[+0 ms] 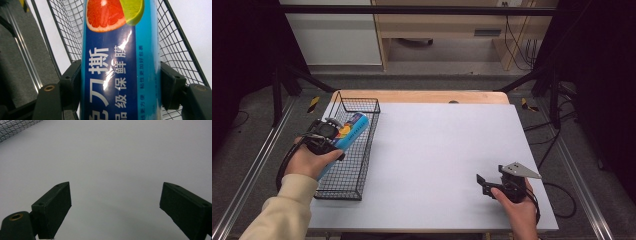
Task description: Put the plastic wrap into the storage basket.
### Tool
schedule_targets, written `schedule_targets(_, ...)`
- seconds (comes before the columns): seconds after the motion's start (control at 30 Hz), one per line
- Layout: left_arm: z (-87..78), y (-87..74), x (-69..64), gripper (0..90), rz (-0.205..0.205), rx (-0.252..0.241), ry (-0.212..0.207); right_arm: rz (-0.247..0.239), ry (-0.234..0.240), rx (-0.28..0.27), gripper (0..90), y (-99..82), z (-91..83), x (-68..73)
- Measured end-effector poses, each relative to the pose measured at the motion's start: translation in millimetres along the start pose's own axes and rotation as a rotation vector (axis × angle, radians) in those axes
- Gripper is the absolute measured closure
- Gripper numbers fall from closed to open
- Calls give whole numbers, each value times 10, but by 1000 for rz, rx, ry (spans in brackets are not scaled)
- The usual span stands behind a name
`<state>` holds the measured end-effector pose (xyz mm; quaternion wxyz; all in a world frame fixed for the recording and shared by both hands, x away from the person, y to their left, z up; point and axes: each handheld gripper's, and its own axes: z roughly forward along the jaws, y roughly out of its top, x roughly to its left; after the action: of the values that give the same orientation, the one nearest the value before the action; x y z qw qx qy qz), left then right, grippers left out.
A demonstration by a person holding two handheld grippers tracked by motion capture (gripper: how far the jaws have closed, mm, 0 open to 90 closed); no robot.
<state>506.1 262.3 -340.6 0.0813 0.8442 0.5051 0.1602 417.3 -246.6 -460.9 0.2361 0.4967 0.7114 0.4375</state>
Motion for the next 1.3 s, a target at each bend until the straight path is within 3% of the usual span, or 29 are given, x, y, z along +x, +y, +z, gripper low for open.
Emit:
schedule_targets(0.63, 146, 111, -26, 321, -26, 58, 12, 0, 11, -4, 105, 3, -7, 6)
schedule_targets(0.93, 199, 96, -31, 320, -52, 70, -6, 3, 14, -2, 105, 2, -10, 0)
schedule_targets(1.3, 303, 60, -70, 320, -53, 94, -13, 2, 12, -3, 105, 3, -11, 1)
